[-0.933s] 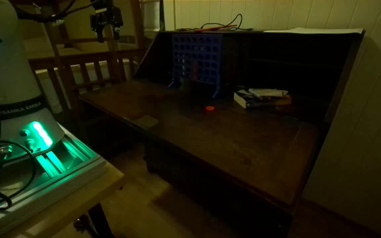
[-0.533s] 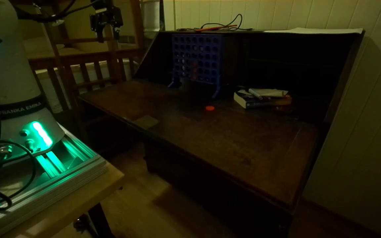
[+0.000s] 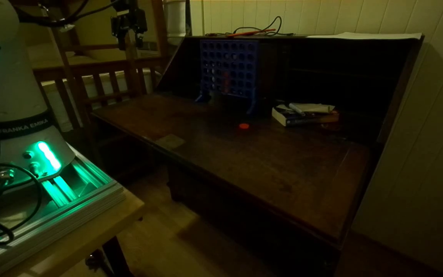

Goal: Put the orange chip in the blue gameboard.

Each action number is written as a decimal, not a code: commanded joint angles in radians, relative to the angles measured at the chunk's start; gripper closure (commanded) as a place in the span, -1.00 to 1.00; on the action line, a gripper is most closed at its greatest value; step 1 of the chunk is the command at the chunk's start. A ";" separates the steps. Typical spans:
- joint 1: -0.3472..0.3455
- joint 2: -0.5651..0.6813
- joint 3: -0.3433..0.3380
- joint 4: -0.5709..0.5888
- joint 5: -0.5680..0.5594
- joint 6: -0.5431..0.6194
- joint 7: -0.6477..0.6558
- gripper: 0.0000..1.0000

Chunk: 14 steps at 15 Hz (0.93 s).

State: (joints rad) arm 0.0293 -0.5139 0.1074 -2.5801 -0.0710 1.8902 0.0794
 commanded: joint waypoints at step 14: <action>-0.315 0.143 -0.320 -0.058 -0.105 0.458 -0.057 -1.00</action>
State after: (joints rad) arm -0.2522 -0.4361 -0.1938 -2.6544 -0.1486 2.2787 0.0298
